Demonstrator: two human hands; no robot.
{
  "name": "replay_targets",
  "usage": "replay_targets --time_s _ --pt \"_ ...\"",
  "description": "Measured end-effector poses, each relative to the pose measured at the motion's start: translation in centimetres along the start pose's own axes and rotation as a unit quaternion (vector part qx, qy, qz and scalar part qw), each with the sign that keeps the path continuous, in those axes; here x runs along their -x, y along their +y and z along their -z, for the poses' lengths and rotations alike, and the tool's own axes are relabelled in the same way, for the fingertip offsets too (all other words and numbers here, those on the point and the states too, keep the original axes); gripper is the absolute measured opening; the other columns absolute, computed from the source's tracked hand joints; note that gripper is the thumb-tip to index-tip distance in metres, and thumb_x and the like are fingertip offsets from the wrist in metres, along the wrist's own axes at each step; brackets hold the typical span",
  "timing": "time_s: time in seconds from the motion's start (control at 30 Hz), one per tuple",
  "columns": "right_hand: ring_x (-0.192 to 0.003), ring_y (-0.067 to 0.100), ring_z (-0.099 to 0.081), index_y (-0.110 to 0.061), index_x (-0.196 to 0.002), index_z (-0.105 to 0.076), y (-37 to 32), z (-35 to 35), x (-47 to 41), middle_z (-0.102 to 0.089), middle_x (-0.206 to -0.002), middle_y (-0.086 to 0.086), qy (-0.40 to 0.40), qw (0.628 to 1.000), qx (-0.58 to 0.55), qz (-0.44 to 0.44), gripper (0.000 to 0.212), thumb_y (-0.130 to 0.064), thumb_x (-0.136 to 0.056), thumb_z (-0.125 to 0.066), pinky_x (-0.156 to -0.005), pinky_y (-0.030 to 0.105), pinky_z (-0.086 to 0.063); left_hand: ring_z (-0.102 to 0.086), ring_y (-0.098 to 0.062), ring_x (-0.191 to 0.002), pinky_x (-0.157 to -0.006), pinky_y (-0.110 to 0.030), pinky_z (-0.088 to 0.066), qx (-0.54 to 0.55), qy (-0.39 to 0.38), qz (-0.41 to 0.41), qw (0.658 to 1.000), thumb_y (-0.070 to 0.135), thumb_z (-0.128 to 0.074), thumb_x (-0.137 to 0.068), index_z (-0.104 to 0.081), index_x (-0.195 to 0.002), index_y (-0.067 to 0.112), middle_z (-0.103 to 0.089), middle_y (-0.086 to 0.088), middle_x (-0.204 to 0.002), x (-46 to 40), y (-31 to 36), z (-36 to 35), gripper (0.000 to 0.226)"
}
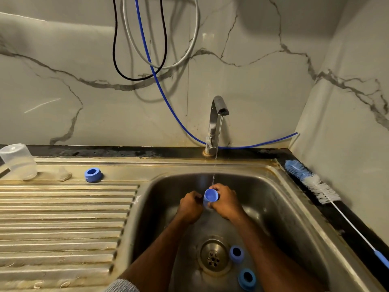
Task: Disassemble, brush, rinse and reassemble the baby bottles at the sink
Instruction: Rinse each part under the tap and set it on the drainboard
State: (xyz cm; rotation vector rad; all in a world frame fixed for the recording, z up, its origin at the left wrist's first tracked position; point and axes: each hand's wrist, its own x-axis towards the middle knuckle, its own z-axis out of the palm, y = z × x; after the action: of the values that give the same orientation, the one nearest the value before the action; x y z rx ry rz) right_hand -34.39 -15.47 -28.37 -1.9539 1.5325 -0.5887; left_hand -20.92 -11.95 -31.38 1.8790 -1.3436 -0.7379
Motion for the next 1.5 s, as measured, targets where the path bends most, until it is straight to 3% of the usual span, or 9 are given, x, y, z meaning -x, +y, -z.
replay_targets --time_s 0.17,0.27,0.43,0.63,0.8,0.9,1.1,1.23,1.5 --pt "-0.096 0.018 -0.067 -0.016 -0.115 -0.067 0.6 0.5 -0.1 -0.071 -0.106 0.002 0.014 0.986 -0.157 -0.048 0.041 -0.006 -0.078 -0.08 -0.08 0.031 -0.055 -0.067 -0.019 -0.108 -0.094 -0.029 -0.052 0.006 -0.019 -0.043 0.999 0.005 -0.068 -0.083 -0.07 -0.117 0.019 -0.072 0.0 -0.114 0.0 -0.2 -0.1 0.036" --pt "-0.08 0.017 -0.066 -0.014 -0.12 -0.065 0.5 0.5 0.4 -0.072 -0.097 0.008 -0.059 0.923 -0.344 -0.163 0.023 -0.017 -0.098 -0.061 -0.073 0.034 -0.049 -0.067 -0.015 -0.102 -0.088 -0.025 -0.051 0.046 0.018 -0.059 0.997 0.007 -0.075 -0.082 -0.07 -0.118 0.016 -0.071 0.001 -0.11 0.2 0.0 0.1 0.037" --pt "-0.079 0.027 -0.065 -0.007 -0.119 -0.062 0.6 0.7 0.4 -0.07 -0.095 0.02 -0.054 0.847 -0.469 -0.247 0.034 -0.033 -0.104 -0.047 -0.071 0.039 -0.054 -0.071 -0.014 -0.091 -0.081 -0.031 -0.061 0.167 0.038 -0.087 0.981 0.01 -0.076 -0.086 -0.073 -0.111 0.016 -0.072 0.002 -0.097 0.8 1.1 0.1 0.026" --pt "-0.062 0.02 -0.059 -0.003 -0.098 -0.071 -0.5 1.2 1.7 -0.068 -0.074 0.013 -0.105 0.865 -0.392 -0.295 0.064 -0.06 -0.1 -0.041 -0.06 0.03 -0.051 -0.073 -0.007 -0.093 -0.08 -0.027 -0.061 0.254 0.027 -0.091 0.963 0.024 -0.065 -0.098 -0.073 -0.114 0.019 -0.076 0.003 -0.102 1.3 1.5 0.6 0.019" --pt "-0.053 0.014 -0.052 -0.005 -0.088 -0.068 -0.8 1.0 1.5 -0.066 -0.068 0.01 -0.107 0.859 -0.402 -0.299 0.068 -0.069 -0.094 -0.044 -0.055 0.023 -0.042 -0.073 -0.01 -0.085 -0.074 -0.027 -0.061 0.228 0.025 -0.089 0.969 0.029 -0.06 -0.1 -0.071 -0.114 0.024 -0.075 0.002 -0.095 1.4 1.8 0.6 0.019" --pt "-0.054 0.017 -0.056 -0.004 -0.093 -0.069 -0.7 0.7 1.2 -0.063 -0.064 0.008 -0.065 0.89 -0.358 -0.274 0.068 -0.069 -0.092 -0.05 -0.053 0.026 -0.049 -0.072 -0.008 -0.085 -0.07 -0.021 -0.057 0.202 0.039 -0.092 0.974 0.025 -0.062 -0.099 -0.069 -0.119 0.021 -0.075 0.003 -0.098 1.4 1.9 0.7 0.022" --pt "-0.071 0.013 -0.068 -0.01 -0.109 -0.069 0.0 0.2 0.4 -0.073 -0.089 0.006 0.032 0.943 -0.307 -0.126 0.028 -0.025 -0.087 -0.077 -0.057 0.024 -0.053 -0.065 -0.014 -0.067 -0.069 -0.041 -0.06 0.09 0.025 -0.032 0.995 0.015 -0.076 -0.079 -0.076 -0.09 0.011 -0.071 -0.004 -0.074 0.5 0.7 0.4 0.012" --pt "-0.1 0.018 -0.065 -0.023 -0.118 -0.065 -0.1 0.1 0.4 -0.067 -0.117 0.002 0.01 0.958 -0.28 -0.06 0.045 0.001 -0.082 -0.075 -0.075 0.032 -0.06 -0.062 -0.014 -0.062 -0.066 -0.039 -0.058 0.052 0.008 -0.039 0.998 0.019 -0.08 -0.08 -0.077 -0.087 0.009 -0.072 -0.007 -0.072 0.4 0.3 0.1 0.013" --pt "-0.11 0.021 -0.062 -0.02 -0.131 -0.055 0.4 -0.1 0.1 -0.062 -0.123 0.001 -0.001 0.958 -0.281 -0.056 0.062 0.013 -0.08 -0.067 -0.091 0.044 -0.059 -0.059 -0.013 -0.06 -0.064 -0.03 -0.054 0.043 0.004 -0.02 0.999 0.007 -0.074 -0.082 -0.076 -0.09 0.006 -0.071 -0.006 -0.072 0.4 0.1 0.2 0.009"
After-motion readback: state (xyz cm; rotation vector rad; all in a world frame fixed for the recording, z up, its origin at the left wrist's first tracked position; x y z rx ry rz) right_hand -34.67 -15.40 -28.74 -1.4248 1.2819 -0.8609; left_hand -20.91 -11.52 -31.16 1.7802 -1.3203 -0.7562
